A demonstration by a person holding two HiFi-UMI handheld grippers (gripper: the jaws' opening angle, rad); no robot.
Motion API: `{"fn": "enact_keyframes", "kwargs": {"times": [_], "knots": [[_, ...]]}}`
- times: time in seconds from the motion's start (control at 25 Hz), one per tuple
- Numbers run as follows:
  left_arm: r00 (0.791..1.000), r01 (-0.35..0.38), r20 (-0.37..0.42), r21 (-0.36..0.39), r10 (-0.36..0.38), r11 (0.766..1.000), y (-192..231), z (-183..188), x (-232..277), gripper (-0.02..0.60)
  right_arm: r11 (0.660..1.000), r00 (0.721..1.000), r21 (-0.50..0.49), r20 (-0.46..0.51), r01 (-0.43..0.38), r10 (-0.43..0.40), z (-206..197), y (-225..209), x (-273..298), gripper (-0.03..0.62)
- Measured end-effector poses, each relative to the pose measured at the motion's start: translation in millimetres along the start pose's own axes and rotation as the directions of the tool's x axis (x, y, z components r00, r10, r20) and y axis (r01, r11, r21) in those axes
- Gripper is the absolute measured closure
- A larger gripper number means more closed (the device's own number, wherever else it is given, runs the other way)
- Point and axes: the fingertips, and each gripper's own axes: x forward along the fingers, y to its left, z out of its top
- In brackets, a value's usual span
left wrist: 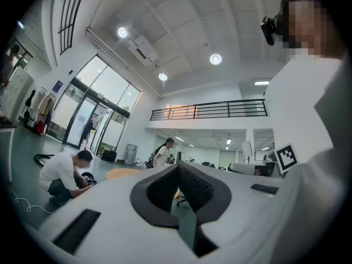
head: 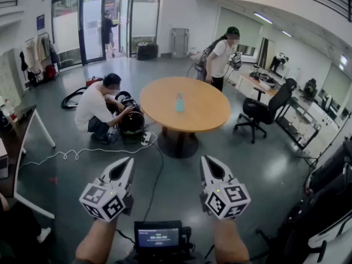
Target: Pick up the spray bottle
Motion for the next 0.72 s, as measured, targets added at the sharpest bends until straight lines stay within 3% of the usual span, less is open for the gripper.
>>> {"fn": "enact_keyframes", "kwargs": {"times": [0.16, 0.6, 0.72], "knots": [[1.000, 0.008, 0.010, -0.035, -0.008, 0.999, -7.8, -7.5, -4.0, 0.580, 1.000, 1.000, -0.021, 0.018, -0.015, 0.015, 2.3, 0.3, -2.9, 0.595], [0.999, -0.001, -0.043, 0.016, 0.002, 1.000, -9.1, -16.1, -4.0, 0.580, 0.999, 1.000, -0.031, -0.009, 0.026, -0.026, -5.2, -4.3, 1.1, 0.595], [0.998, 0.027, -0.059, 0.040, -0.025, 0.999, -12.7, -16.8, -4.2, 0.580, 1.000, 1.000, -0.010, -0.007, 0.015, -0.015, -5.6, -0.1, 2.2, 0.594]]}}
